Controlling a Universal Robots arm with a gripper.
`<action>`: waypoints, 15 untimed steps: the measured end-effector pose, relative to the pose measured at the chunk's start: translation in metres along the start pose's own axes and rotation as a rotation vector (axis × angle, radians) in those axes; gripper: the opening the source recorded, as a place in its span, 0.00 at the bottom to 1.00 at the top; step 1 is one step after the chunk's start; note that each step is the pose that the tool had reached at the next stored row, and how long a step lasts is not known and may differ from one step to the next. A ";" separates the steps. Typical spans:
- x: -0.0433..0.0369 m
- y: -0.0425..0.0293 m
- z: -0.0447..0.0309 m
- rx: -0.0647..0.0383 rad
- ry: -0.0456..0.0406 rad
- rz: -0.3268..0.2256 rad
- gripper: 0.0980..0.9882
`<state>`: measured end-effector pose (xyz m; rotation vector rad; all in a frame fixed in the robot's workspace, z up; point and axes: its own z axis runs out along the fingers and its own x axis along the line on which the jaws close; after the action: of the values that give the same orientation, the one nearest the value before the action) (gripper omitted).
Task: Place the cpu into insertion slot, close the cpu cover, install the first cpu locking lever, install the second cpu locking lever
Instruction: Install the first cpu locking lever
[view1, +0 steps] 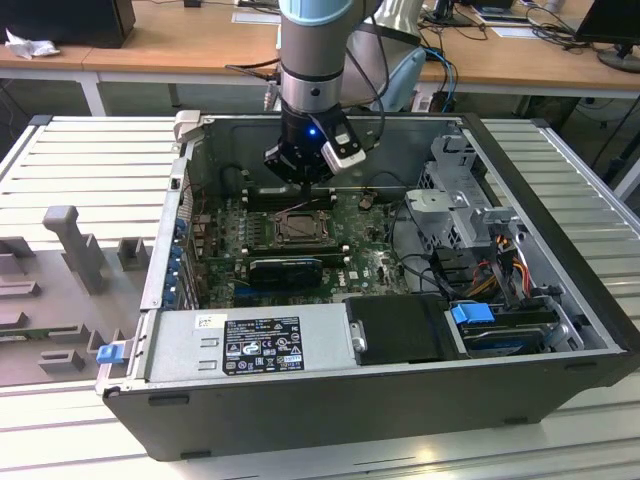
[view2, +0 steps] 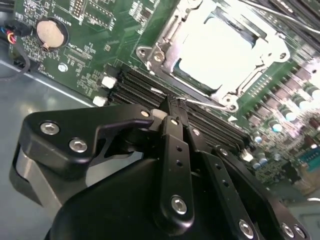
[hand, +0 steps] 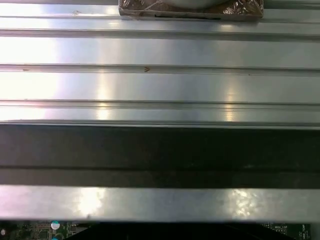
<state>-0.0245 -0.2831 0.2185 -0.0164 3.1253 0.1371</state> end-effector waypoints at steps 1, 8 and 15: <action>-0.0010 -0.0003 0.0028 0.000 0.0002 -0.003 0.01; -0.0034 -0.0013 0.0121 0.000 0.0007 -0.008 0.01; -0.0039 -0.0018 0.0140 0.001 0.0012 -0.008 0.01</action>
<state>-0.0204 -0.2836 0.2044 -0.0286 3.1262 0.1353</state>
